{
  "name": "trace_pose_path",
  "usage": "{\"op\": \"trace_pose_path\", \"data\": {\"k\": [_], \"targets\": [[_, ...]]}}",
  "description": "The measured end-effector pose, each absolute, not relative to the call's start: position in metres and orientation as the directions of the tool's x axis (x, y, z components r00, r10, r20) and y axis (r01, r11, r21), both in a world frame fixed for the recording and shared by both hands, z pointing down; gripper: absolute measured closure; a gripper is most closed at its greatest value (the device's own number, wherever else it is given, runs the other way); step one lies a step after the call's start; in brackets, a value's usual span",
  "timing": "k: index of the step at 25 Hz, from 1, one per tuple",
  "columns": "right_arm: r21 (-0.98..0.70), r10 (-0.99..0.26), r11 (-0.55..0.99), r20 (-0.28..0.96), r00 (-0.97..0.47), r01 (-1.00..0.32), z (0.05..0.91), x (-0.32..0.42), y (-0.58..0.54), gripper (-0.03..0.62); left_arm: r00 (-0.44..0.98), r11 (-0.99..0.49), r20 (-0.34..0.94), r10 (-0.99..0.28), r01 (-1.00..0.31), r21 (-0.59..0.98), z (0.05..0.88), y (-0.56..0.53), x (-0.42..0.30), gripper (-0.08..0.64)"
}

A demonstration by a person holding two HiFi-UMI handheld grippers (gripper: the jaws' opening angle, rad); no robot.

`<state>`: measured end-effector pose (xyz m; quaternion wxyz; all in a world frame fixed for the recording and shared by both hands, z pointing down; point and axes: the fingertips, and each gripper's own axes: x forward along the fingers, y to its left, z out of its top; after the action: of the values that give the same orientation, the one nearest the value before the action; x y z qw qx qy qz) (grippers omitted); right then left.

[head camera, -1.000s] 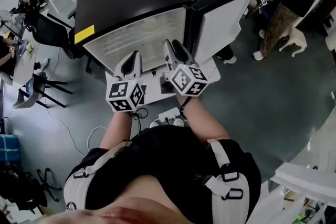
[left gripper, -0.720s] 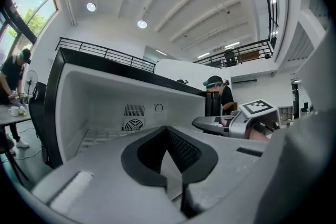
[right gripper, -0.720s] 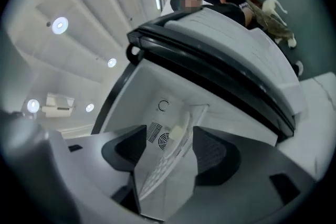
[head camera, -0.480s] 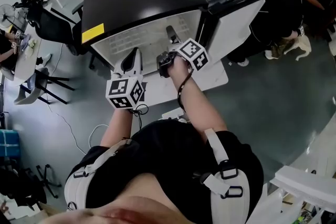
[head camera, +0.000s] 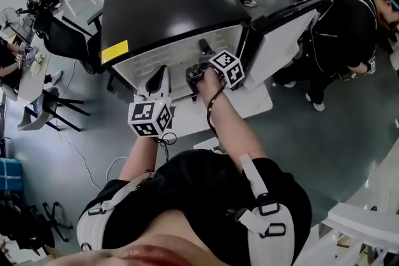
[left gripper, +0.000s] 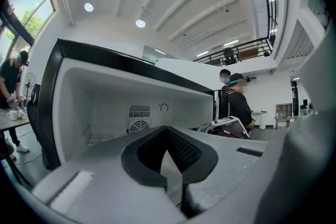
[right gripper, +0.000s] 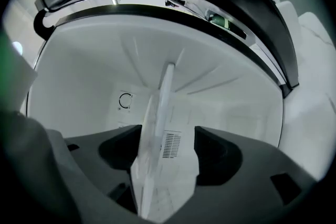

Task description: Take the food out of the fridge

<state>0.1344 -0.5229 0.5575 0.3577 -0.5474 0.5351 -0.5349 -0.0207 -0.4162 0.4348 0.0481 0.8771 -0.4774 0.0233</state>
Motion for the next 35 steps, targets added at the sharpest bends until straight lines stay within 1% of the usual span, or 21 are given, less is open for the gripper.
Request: {"op": "trace_pose_path", "data": {"k": [1,4,8,9,10,15,19,20,28,35], "targets": [[-0.969,-0.968,-0.163,0.193,-0.16,-0.183,0.559,0.133,-0.524,0.281,0.545,-0.542,0.087,-0.834,-0.838,0.062,0.435,-0.417,-0.02,0.558],[-0.978,-0.971,-0.124,0.154,-0.185,-0.165,0.556,0.131,-0.519,0.341,0.554,-0.55,0.086,-0.828,-0.833,0.06,0.435,-0.42,-0.017,0.558],[-0.982,-0.971,-0.071,0.108,-0.212,-0.177,0.543,0.129,-0.507,0.467,0.551,-0.55,0.075,-0.831,-0.834,0.037,0.43,-0.424,-0.013,0.558],[-0.984,-0.97,-0.061,0.098,-0.22,-0.17,0.542,0.128,-0.504,0.49,0.549,-0.548,0.075,-0.833,-0.836,0.036,0.431,-0.424,-0.013,0.558],[-0.986,-0.97,-0.054,0.09,-0.226,-0.159,0.541,0.128,-0.502,0.499,0.548,-0.546,0.076,-0.833,-0.837,0.04,0.431,-0.425,-0.012,0.558],[-0.995,-0.968,-0.033,0.056,-0.245,-0.096,0.54,0.131,-0.492,0.514,0.558,-0.555,0.074,-0.826,-0.83,0.059,0.429,-0.424,-0.005,0.558],[-0.997,-0.965,-0.011,0.03,-0.259,-0.073,0.538,0.132,-0.484,0.531,0.564,-0.561,0.073,-0.822,-0.826,0.06,0.429,-0.421,-0.001,0.557],[-0.997,-0.965,-0.005,0.023,-0.26,-0.072,0.537,0.132,-0.481,0.554,0.564,-0.561,0.075,-0.822,-0.825,0.061,0.43,-0.42,-0.001,0.557],[-0.998,-0.965,0.029,-0.012,-0.263,-0.06,0.534,0.142,-0.464,0.554,0.573,-0.57,0.083,-0.815,-0.82,0.063,0.433,-0.419,0.006,0.558],[-0.996,-0.964,0.076,-0.059,-0.26,-0.054,0.507,0.145,-0.44,0.555,0.562,-0.558,0.079,-0.823,-0.827,0.07,0.433,-0.416,0.0,0.558]]}}
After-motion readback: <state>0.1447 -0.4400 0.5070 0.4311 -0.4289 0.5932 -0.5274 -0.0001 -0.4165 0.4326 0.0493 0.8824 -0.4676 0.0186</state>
